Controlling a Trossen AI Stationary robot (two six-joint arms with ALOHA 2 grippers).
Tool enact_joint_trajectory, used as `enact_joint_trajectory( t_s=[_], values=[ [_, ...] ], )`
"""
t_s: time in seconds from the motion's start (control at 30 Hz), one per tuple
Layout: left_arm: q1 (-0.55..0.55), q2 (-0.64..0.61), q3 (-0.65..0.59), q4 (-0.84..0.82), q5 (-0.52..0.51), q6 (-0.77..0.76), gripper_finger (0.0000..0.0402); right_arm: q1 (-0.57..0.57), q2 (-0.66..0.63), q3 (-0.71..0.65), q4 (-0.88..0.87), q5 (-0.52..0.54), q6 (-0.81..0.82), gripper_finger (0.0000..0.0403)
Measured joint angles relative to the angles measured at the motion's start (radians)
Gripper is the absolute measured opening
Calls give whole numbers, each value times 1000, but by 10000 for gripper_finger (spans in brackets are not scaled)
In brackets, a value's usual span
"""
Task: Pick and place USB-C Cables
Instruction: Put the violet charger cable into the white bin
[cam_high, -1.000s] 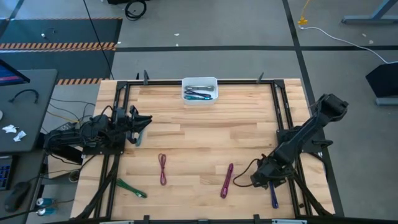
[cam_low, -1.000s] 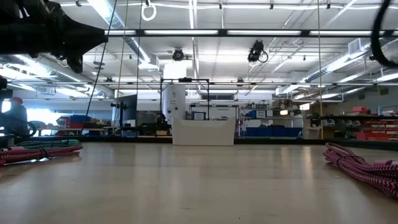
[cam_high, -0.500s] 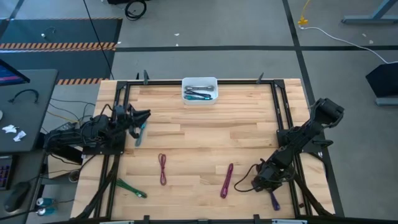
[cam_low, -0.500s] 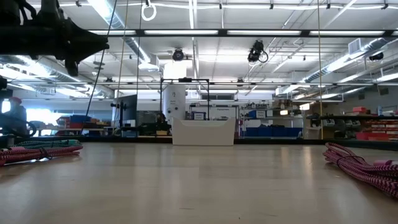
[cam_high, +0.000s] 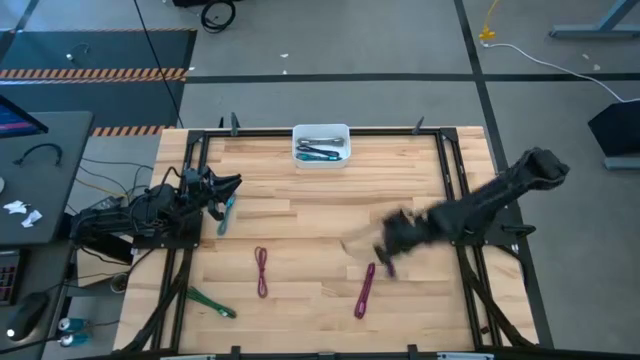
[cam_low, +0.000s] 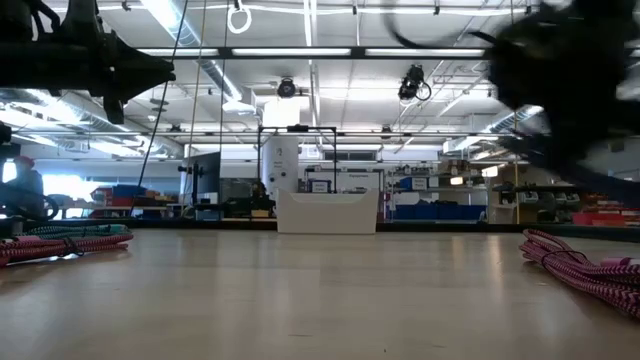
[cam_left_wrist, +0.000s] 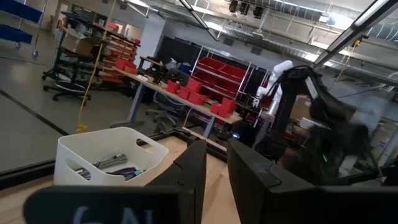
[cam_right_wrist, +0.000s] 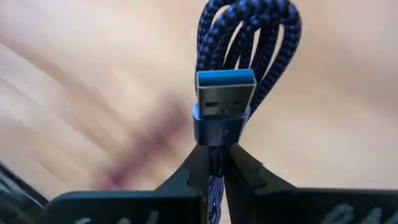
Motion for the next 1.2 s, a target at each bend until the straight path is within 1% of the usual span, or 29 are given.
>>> enact_joint_trajectory(
  t_s=[0.07,0.17,0.27,0.33,0.4,0.47,0.53,0.67,0.77,0.83,0.93,1.03,1.2],
  values=[
    [0,0,0,0,0,0,69,-143,-20,63,20,43,-217,25],
    [0,0,0,0,0,0,72,-369,-5,168,83,34,-580,25],
    [0,0,0,0,0,0,73,-578,62,299,181,-46,-922,25],
    [0,0,0,0,1,0,71,-694,134,400,204,-109,-1114,25],
    [0,0,0,1,1,0,68,-780,222,518,199,-166,-1280,25],
    [0,0,0,8,1,0,66,-840,312,641,198,-217,-1416,25],
    [0,0,0,8,1,0,65,-880,402,763,188,-261,-1524,25],
    [0,0,0,7,1,-1,64,-919,580,978,118,-316,-1674,25],
    [0,0,0,7,1,-12,64,-924,695,1104,17,-315,-1799,25],
    [0,0,0,7,-4,-27,64,-922,763,1168,-69,-285,-1881,25],
    [0,0,0,7,-20,-27,62,-920,850,1230,-175,-206,-1972,25],
    [0,0,0,7,-62,-27,62,-920,907,1251,-215,-144,-2027,30],
    [0,0,0,7,-111,-28,63,-921,954,1251,-221,-50,-2005,40]
  ],
)
